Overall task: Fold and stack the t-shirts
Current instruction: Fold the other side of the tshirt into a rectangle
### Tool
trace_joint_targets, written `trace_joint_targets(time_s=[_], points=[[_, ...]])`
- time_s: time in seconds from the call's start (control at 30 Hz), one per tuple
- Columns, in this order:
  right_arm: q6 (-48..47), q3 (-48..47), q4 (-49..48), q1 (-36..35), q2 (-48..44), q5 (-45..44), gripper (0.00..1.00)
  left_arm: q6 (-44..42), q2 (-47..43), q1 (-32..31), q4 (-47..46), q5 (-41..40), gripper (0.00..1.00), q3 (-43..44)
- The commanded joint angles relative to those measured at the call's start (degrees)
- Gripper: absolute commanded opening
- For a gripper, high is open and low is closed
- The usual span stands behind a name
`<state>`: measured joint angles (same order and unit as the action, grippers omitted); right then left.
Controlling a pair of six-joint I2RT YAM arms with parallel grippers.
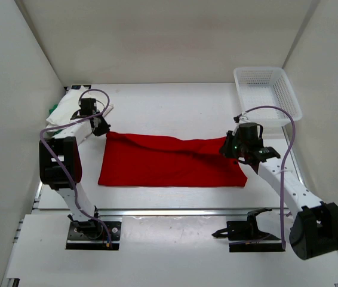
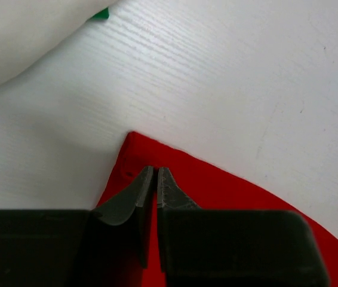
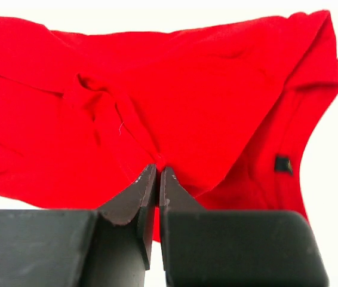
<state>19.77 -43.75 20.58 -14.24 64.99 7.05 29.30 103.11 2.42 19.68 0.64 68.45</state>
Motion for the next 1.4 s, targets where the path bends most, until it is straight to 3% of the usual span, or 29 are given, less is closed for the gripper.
trace_joint_targets(time_s=[0.0,0.37,0.53,0.83,1.1,1.17,1.23,1.37], points=[[1.3,3.1,-0.2,-0.4,-5.8,-1.5,0.0,-1.0,-4.3,0.5,-0.6,-0.1,0.0,-1.6],[5.5,13.0,5.3,-2.8,-19.0,-2.7,0.0,-1.4,-7.0,0.5,-0.1,-0.6,0.0,-4.9],[8.6,18.4,4.2,1.5,-23.1,1.8,0.0,-1.2,-8.3,1.1,0.6,0.1,0.0,-7.3],[9.3,18.4,5.5,1.7,-22.8,-0.3,0.01,-2.1,-14.2,1.5,1.0,-0.2,0.0,-13.7],[12.9,18.6,9.1,-3.2,-24.1,-3.4,0.0,0.5,-15.3,3.8,1.8,1.4,0.16,-14.9],[13.8,18.2,9.9,-4.9,-25.0,-4.8,0.04,1.9,-16.4,5.0,1.3,2.7,0.16,-15.9],[14.2,18.3,10.6,-5.7,-25.7,-6.6,0.17,3.3,-18.1,5.8,0.7,3.4,0.19,-17.1],[11.0,16.7,10.4,-1.8,-25.9,-5.5,0.21,5.4,-22.8,5.6,-0.4,2.6,0.21,-19.3]])
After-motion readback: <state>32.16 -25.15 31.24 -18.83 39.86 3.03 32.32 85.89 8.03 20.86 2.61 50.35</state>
